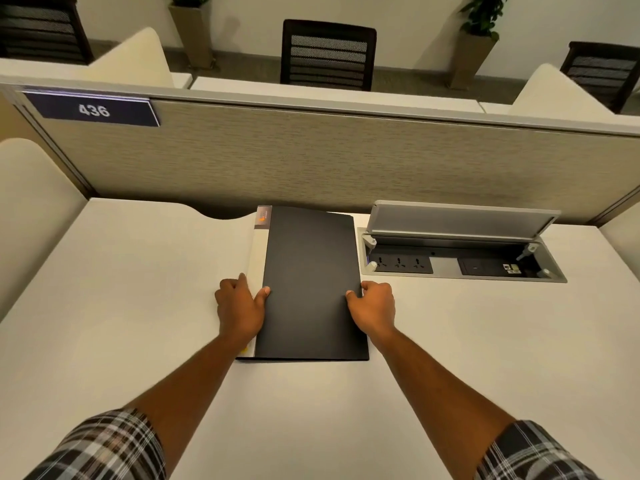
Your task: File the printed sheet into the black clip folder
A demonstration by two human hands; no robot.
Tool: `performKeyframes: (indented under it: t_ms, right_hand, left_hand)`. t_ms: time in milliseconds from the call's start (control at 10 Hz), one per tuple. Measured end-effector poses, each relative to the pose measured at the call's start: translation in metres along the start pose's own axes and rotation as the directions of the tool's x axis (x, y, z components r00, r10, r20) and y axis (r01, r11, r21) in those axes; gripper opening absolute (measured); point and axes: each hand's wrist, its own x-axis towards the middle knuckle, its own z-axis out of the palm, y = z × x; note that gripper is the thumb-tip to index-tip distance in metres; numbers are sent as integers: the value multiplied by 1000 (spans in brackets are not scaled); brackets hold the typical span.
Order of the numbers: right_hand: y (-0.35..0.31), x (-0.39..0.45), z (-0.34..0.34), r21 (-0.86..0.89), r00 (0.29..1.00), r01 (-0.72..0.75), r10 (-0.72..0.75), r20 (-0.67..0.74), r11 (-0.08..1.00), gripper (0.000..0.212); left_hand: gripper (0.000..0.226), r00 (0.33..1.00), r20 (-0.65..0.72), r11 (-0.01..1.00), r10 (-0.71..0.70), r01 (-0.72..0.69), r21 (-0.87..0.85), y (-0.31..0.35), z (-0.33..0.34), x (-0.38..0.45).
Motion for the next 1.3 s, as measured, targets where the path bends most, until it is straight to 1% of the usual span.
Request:
performKeyframes:
  t_ms: [100,300,500,700,800,900,1000,1100,1200,1300]
  right_hand:
    - [-2,1,-2,-33,999,33,-31,35,999,41]
    - [-9,2,-6,-150,994,71,-57,95,986,47]
    - [-11,3,-5,-202,993,85,-65,104,976,50]
    - [-6,2,-7,-171,989,101,-81,120,980,57]
    - [-1,-3,-11,-104,987,80,-64,148,991,67]
    - [0,-14,-18,-71,983,69,-55,173,995,72]
    - [3,-28,-27,-76,975,76,-58,213,994,73]
    - [5,-46,-41,-45,958,62,-46,283,997,75]
    - [15,-64,-56,-45,943,52,-34,332,998,75]
    - [24,-83,-71,-36,937,68,-52,345,997,74]
  left_hand:
    - [62,1000,8,1000,-9,9,-3,1,-1,-1]
    - [67,999,50,998,-13,10,62,1,-2,1]
    - [69,997,76,993,-12,3,120,2,-3,10]
    - [73,997,75,992,-11,1,129,1,-2,11]
    - [73,998,65,997,-3,-3,78,0,-3,5]
    - [71,995,92,999,30,-33,36,-2,-7,-6]
    - [67,988,128,996,84,-88,27,-7,-11,-21]
    - [71,979,164,990,122,-133,56,-11,-20,-42]
    - [78,973,170,984,159,-170,52,-10,-26,-69]
    - [76,957,177,969,231,-242,46,-8,-26,-94]
